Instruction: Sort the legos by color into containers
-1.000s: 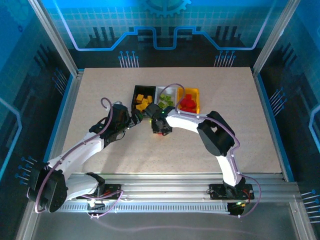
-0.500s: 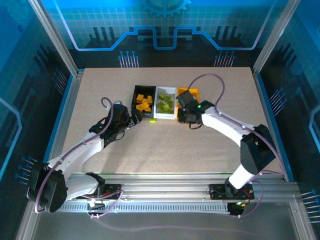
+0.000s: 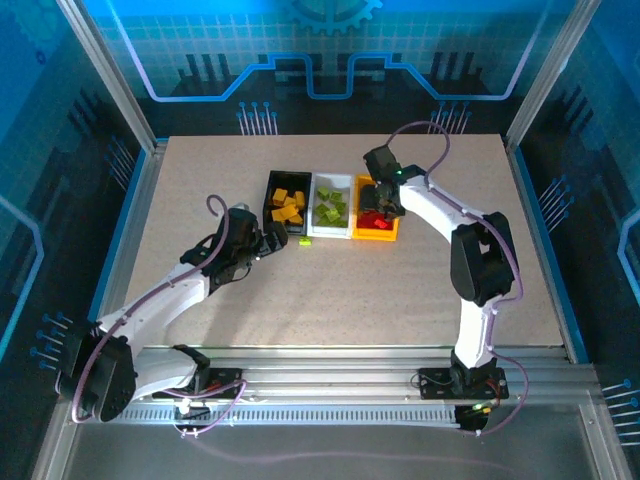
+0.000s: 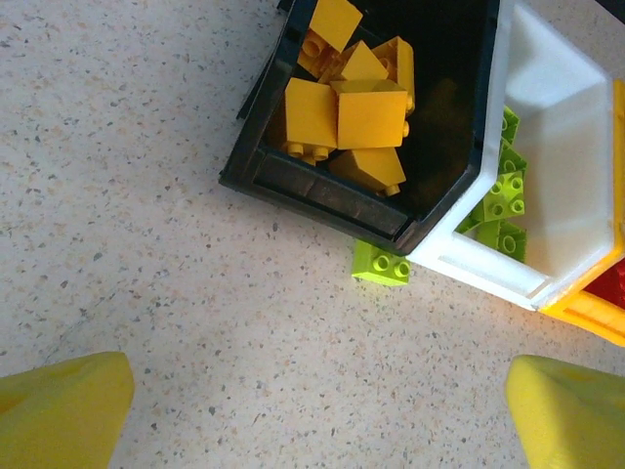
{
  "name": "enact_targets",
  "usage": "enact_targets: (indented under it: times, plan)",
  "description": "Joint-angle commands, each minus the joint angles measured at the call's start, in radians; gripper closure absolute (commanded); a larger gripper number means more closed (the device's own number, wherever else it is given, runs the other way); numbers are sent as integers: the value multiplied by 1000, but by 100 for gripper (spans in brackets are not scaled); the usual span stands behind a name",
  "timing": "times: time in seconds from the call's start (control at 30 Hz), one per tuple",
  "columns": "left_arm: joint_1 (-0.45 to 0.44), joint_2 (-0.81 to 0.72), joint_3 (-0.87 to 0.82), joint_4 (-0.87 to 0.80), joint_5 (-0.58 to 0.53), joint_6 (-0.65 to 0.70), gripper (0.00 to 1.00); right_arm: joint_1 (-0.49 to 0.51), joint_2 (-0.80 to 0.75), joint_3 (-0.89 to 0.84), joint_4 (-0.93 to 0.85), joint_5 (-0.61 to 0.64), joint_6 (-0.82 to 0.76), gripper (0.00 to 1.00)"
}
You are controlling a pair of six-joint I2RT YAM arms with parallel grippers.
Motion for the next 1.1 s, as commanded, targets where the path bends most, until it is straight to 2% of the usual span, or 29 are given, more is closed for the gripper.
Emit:
enact_targets:
  times: [0.0, 0.13, 0.27, 0.4, 0.5, 0.8, 1.07]
  plan:
    - [3, -55, 2, -52, 8, 15, 1, 15, -57, 39, -22, -10, -14, 24]
    - [3, -132, -11, -81, -40, 1, 1, 84, -151, -52, 24, -26, 14, 23]
    - [6, -242, -30, -92, -100, -12, 1, 217, -200, -161, 90, -45, 73, 22]
    - [8, -314, -50, -80, -126, -6, 1, 352, -120, -155, 127, -46, 121, 19]
    - [8, -322, -49, -94, -126, -7, 1, 409, -18, -86, 119, -26, 148, 19]
    - [12, -322, -56, -100, -119, -10, 1, 462, 219, 85, 88, 54, 192, 19]
    - [16, -320, -66, -92, -117, -10, 1, 455, 337, 204, 35, 182, 218, 26]
